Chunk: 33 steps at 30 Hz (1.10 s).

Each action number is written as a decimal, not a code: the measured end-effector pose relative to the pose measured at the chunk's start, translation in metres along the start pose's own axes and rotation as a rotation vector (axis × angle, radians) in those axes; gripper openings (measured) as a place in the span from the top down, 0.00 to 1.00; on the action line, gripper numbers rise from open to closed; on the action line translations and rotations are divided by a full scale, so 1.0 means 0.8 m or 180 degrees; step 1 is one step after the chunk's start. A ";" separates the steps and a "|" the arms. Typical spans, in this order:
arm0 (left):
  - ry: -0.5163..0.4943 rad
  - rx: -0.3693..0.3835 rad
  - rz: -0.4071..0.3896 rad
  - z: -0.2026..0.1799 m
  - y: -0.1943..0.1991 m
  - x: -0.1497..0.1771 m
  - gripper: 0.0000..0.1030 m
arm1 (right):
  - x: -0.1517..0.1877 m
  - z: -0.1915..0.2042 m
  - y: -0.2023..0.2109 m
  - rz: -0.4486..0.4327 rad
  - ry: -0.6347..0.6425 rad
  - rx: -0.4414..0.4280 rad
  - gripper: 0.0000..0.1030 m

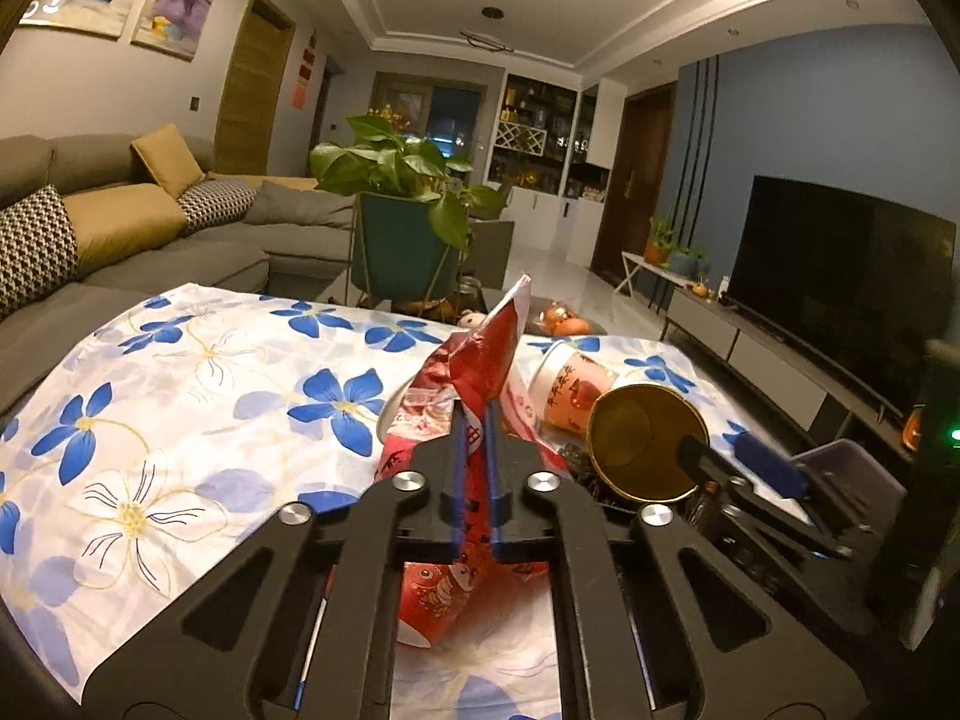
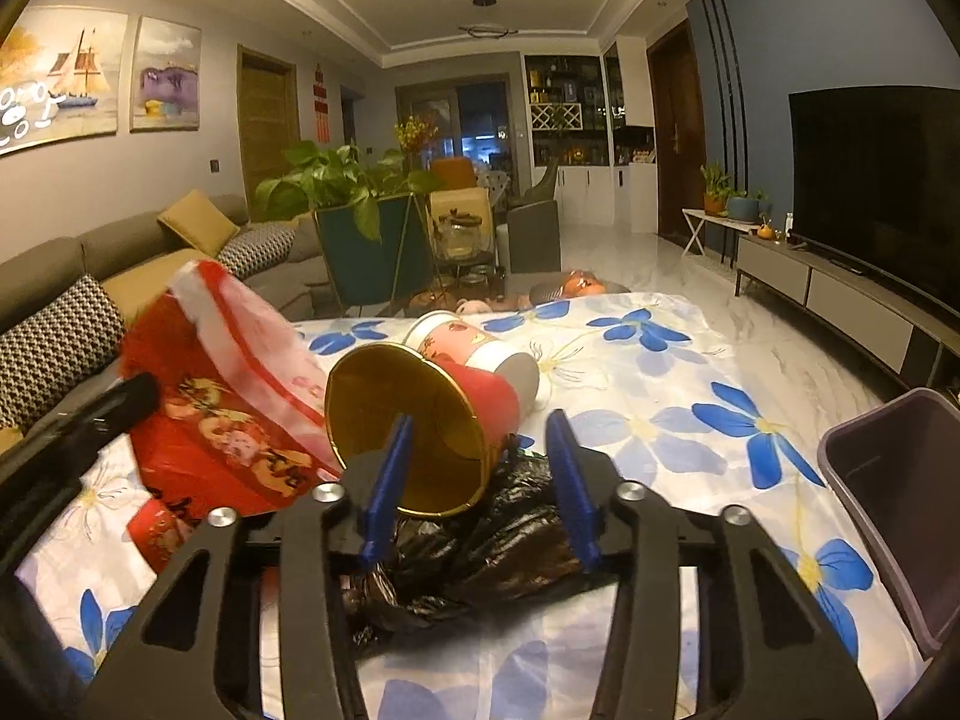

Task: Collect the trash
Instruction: 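Grasp the red-white snack bag with the left tool while the right tool grasps the gold-rimmed cup, then carry the snack bag and gold-rimmed cup over the grey bin and open both tools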

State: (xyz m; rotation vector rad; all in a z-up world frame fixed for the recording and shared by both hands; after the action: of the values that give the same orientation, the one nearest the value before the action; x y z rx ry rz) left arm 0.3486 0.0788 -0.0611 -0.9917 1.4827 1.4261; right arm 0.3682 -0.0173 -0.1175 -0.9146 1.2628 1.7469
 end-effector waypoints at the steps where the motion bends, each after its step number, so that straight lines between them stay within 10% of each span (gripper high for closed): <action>1: 0.0020 0.0000 -0.0018 0.002 0.004 -0.001 0.99 | 0.000 0.000 -0.002 0.0009 0.0009 0.0004 0.61; 12: 0.0304 -0.0056 -0.0394 0.032 0.082 -0.025 0.99 | 0.006 0.000 -0.009 0.0085 0.0074 0.0048 0.92; 33: 0.0446 -0.0159 -0.0638 0.047 0.153 -0.044 0.99 | -0.038 -0.036 0.096 -0.0475 -0.0149 -0.0073 0.96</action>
State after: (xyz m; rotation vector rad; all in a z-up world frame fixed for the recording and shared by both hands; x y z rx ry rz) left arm 0.2472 0.1211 0.0132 -1.2564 1.4080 1.2768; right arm 0.3164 -0.0660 -0.0668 -0.9509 1.1176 1.6591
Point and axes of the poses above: each gripper's, at about its wrist camera, not at the fingertips, and y roughly against the way its jaws point, z to its left, x to its underside, the point moved 9 cm from there along -y, roughly the way its jaws point, and after that the axes turned 11 degrees about -y, right-handed, at the moved point
